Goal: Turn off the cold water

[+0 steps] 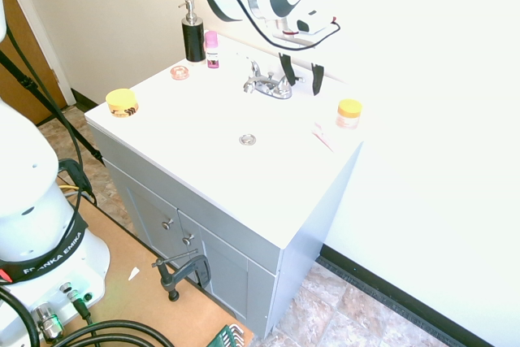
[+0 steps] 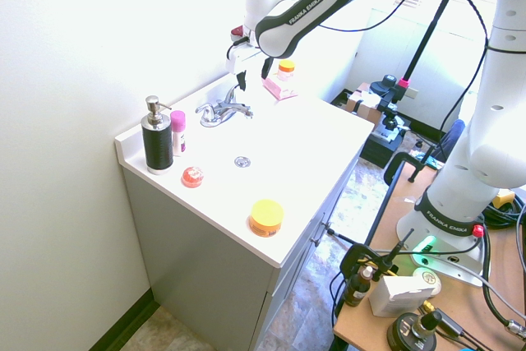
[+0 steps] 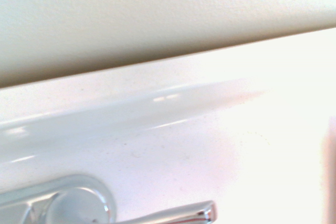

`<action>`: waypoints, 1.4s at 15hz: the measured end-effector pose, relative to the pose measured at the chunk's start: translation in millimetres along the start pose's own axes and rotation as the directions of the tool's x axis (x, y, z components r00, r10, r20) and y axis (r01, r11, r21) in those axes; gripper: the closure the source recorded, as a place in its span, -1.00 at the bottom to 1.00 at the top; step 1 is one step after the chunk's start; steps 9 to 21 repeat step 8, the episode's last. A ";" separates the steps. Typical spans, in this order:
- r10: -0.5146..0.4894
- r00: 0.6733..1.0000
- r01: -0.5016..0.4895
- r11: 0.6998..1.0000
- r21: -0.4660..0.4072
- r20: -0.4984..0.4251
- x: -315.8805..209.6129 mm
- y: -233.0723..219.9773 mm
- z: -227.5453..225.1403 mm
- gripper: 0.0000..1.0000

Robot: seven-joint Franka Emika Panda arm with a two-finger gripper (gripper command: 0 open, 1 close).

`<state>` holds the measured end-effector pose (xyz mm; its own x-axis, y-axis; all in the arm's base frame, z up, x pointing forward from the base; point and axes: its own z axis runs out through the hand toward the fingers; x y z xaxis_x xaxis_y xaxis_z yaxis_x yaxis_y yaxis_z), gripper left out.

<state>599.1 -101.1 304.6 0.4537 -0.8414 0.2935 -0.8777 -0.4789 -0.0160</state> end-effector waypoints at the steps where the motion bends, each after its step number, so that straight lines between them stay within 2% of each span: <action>1: -0.001 1.000 0.001 1.000 0.004 0.019 -4.8 -1.5 -3.9 -1.00; 3: -0.012 0.998 0.011 1.000 0.021 0.067 -22.5 2.0 -20.7 -1.00; 6: -0.042 0.983 0.034 0.998 0.047 0.182 -54.6 27.5 -61.2 -1.00; 8: -0.054 0.973 0.041 0.997 0.061 0.226 -67.6 46.1 -91.1 -1.00; 21: -0.054 0.973 0.041 0.997 0.061 0.226 -67.6 46.1 -91.1 -1.00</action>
